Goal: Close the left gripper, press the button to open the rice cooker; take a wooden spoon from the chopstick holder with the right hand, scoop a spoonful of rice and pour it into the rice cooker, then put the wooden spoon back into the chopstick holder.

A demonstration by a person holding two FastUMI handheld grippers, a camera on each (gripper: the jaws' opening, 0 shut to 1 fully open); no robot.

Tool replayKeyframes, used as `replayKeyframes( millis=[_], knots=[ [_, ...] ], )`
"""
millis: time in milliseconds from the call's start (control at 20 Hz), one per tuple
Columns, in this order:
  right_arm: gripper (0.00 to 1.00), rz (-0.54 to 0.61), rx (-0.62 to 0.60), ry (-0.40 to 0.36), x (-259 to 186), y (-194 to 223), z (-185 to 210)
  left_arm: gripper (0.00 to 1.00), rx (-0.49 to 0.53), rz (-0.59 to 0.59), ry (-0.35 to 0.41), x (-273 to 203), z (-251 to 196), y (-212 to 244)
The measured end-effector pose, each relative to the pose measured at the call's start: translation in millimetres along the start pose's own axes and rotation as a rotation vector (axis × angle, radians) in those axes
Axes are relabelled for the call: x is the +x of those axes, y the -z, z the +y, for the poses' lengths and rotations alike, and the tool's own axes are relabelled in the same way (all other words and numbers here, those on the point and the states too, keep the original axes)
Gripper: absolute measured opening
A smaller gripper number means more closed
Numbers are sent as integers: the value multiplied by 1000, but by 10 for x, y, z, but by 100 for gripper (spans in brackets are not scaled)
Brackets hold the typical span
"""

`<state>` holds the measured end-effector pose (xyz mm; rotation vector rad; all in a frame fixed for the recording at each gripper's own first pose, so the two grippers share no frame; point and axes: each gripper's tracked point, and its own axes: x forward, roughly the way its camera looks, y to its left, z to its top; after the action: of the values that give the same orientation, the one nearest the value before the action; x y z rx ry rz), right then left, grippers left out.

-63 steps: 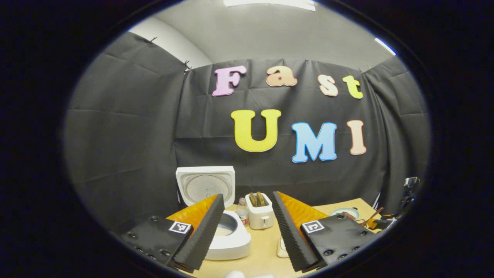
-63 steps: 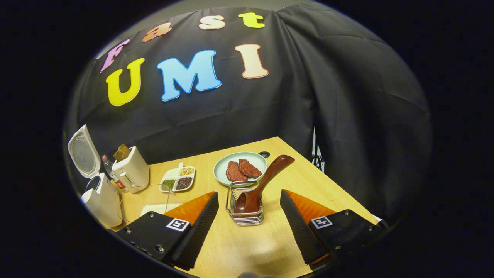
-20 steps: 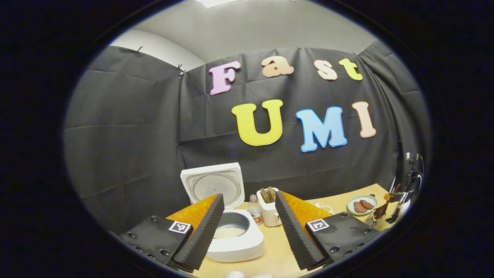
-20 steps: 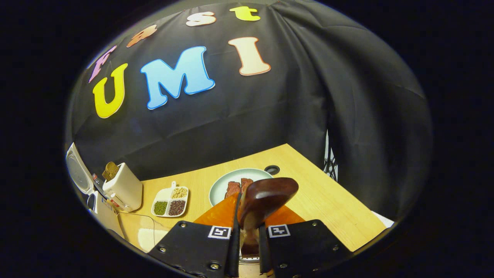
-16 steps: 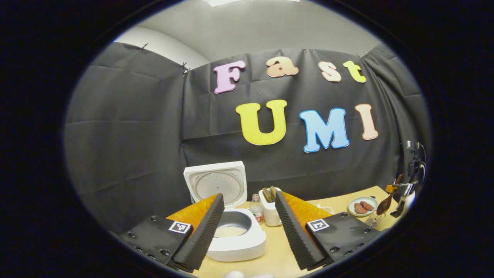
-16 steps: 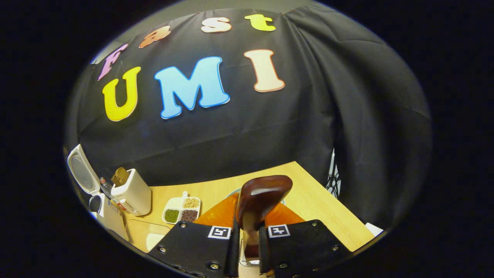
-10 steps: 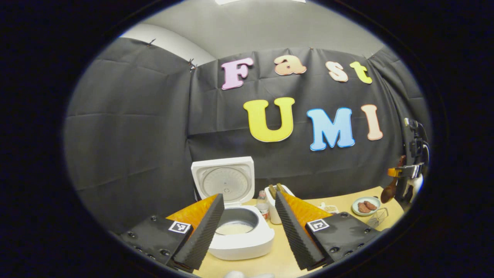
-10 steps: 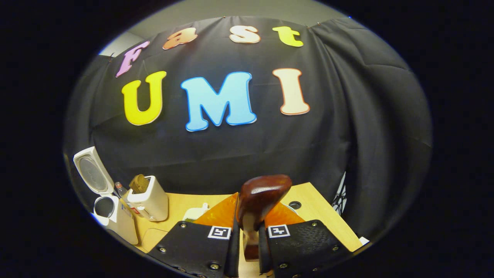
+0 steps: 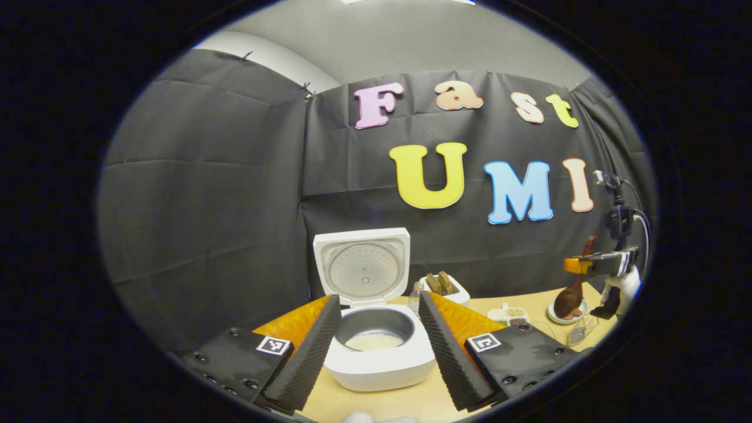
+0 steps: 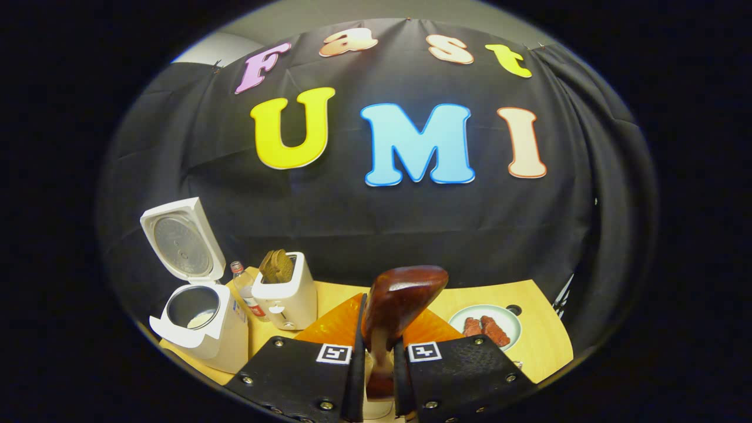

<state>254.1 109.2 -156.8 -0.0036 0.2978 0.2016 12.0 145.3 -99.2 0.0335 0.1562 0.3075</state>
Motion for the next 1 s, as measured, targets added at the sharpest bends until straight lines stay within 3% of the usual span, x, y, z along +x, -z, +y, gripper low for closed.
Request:
replayKeyframes(
  millis=[300,500,600,650,700,1000],
  knots=[
    [21,70,-65,-33,295,507,426,96,2,15,2,8,75,64],
    [21,100,-197,11,465,858,449,94,2,27,-9,-13,149,136],
    [21,121,-248,27,550,1032,442,97,-15,49,-8,-19,177,182],
    [21,131,-270,34,568,1113,447,90,-19,57,-12,-3,201,204],
    [21,140,-292,37,585,1182,448,94,-22,60,-16,-12,215,233],
    [21,190,-406,51,694,1545,487,91,8,62,-15,15,213,227]
  ],
)
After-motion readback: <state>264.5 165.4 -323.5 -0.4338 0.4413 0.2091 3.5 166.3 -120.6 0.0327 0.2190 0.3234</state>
